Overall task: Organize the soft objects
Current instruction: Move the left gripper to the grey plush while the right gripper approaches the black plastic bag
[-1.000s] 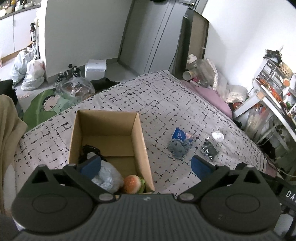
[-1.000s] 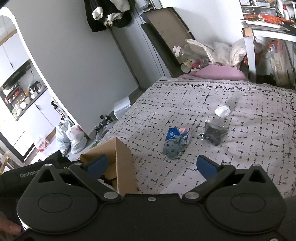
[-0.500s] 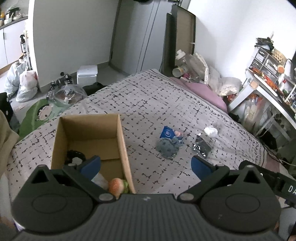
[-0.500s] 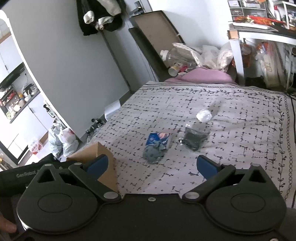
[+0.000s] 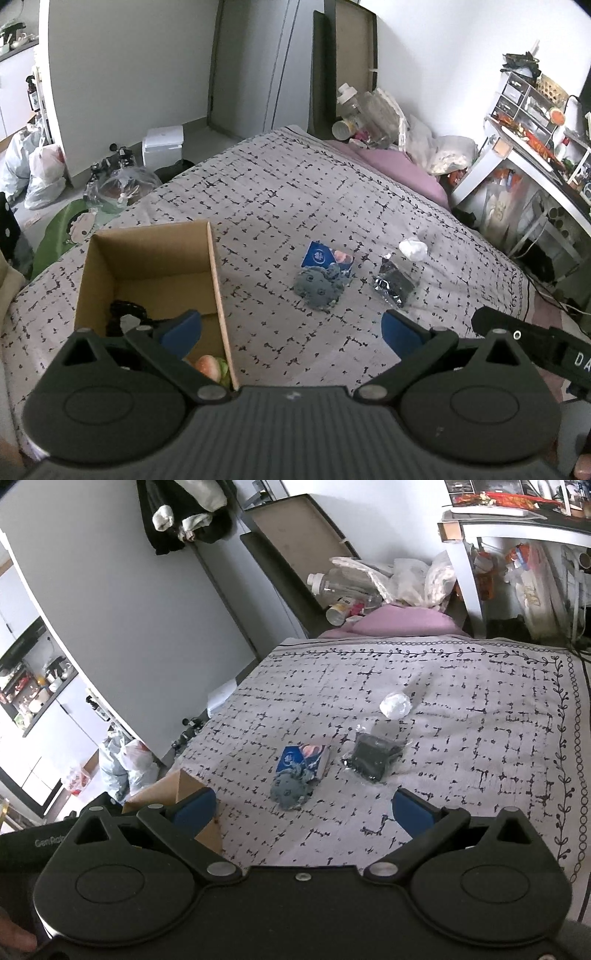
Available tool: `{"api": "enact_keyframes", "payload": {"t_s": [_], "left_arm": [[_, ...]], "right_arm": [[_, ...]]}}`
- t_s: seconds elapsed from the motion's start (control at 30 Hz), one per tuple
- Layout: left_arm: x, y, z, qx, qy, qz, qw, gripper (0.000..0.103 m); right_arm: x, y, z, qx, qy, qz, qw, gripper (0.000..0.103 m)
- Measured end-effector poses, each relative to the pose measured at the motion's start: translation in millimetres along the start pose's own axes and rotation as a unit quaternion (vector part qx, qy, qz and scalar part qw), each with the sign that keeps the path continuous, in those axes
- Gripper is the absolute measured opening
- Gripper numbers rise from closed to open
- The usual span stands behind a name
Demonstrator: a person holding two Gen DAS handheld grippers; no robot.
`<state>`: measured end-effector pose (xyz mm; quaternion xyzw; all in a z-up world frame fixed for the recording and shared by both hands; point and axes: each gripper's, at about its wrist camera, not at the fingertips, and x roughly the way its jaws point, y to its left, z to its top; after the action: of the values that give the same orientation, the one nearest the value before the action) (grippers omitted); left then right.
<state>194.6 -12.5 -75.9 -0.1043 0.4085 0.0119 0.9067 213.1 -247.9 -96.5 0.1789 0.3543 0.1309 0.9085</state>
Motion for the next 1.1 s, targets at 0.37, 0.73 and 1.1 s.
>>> {"api": "enact_keyframes", "payload": {"t_s": [0.37, 0.73, 1.1], "left_arm": [[23.7, -7.3, 7.7, -0.010, 0.017, 0.015, 0.9997, 0.103], [52.8, -13.4, 21.6, -0.020, 0.016, 0.000, 0.9997, 0.102], [103.2, -23.6, 30.2, -0.033, 0.032, 0.006, 0.9989, 0.099]], "right_arm": [[20.3, -19.8, 4.5, 0.039, 0.006, 0.002, 0.999, 0.103], [61.4, -45.4, 15.3, 0.103, 0.034, 0.019, 0.994, 0.101], [105.0, -68.4, 22.7, 0.140, 0.040, -0.006, 0.989, 0.089]]}}
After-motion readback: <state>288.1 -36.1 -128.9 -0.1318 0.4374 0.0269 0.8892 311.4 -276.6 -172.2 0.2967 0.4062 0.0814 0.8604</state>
